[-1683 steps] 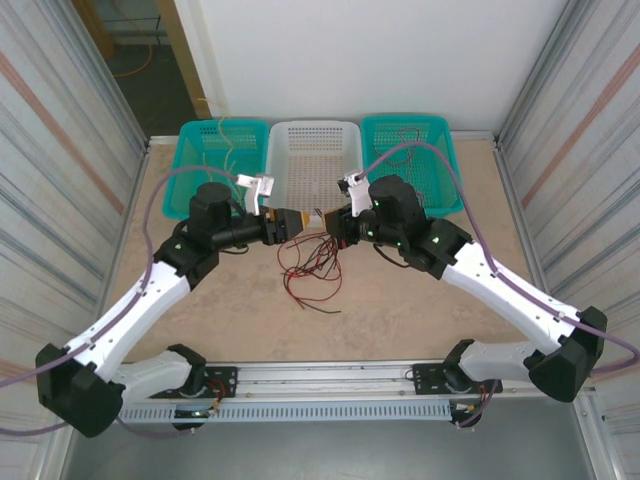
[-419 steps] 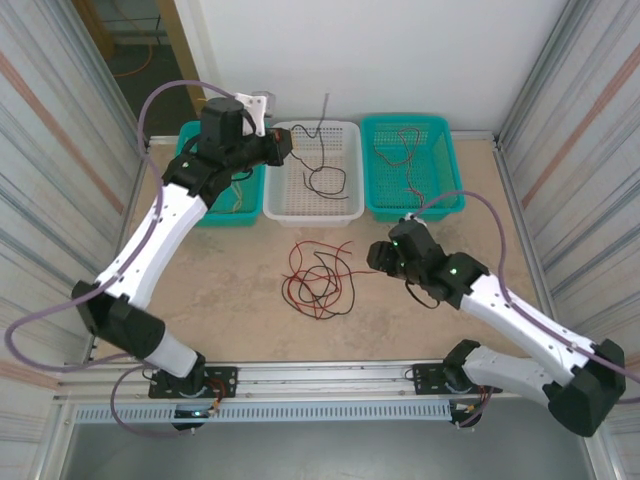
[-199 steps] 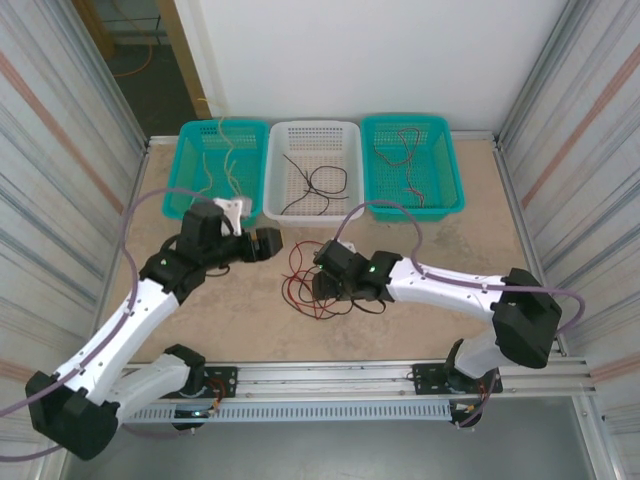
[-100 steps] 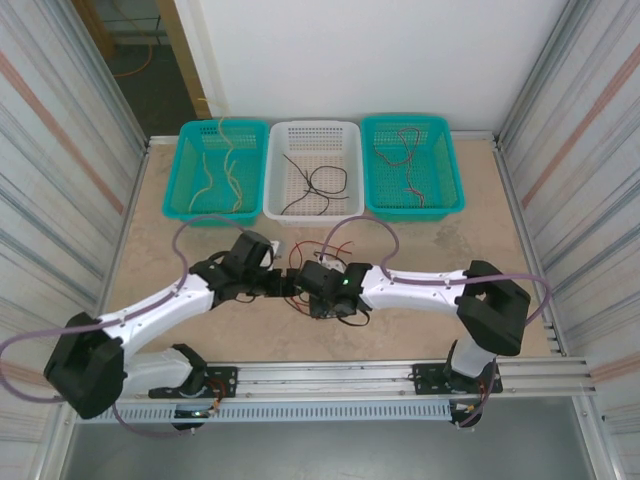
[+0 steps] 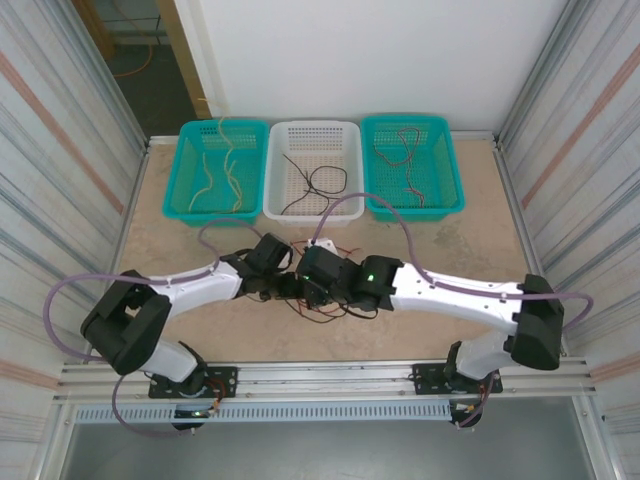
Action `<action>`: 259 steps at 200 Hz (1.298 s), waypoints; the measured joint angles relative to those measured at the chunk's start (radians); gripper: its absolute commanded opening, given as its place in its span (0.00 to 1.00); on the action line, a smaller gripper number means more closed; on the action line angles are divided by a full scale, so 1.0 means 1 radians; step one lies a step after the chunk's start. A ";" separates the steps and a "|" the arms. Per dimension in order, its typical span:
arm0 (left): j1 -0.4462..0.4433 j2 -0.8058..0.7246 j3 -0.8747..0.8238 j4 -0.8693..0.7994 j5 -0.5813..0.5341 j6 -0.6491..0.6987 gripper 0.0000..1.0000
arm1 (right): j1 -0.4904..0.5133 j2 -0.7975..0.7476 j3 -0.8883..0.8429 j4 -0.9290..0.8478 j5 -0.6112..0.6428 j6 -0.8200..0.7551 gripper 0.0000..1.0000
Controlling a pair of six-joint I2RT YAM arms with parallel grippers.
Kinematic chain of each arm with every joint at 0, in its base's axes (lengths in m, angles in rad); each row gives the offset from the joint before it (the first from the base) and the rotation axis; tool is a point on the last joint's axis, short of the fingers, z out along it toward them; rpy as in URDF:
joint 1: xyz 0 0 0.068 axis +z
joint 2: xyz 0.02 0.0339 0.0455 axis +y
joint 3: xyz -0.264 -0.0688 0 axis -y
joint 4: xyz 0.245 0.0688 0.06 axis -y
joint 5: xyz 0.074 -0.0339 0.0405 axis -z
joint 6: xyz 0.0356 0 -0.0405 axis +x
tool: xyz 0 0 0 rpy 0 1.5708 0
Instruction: Untangle the cables
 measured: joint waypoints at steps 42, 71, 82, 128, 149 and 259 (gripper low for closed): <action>0.000 0.028 0.010 0.031 0.000 -0.001 0.79 | 0.043 -0.139 0.051 -0.035 0.053 -0.133 0.00; 0.001 0.035 0.010 0.037 -0.002 -0.012 0.76 | 0.044 -0.282 0.066 -0.047 0.068 -0.216 0.00; 0.001 0.035 0.010 0.037 -0.002 -0.013 0.75 | 0.044 -0.332 0.082 -0.048 0.077 -0.245 0.00; 0.002 0.038 0.010 0.037 -0.003 -0.016 0.73 | -0.029 -0.481 0.177 -0.057 0.148 -0.335 0.00; 0.002 0.038 0.010 0.037 -0.003 -0.016 0.73 | -0.124 -0.499 0.241 -0.068 0.172 -0.377 0.00; -0.013 -0.275 0.012 -0.029 0.018 -0.026 0.81 | -0.982 0.011 0.594 -0.073 -0.108 -0.457 0.00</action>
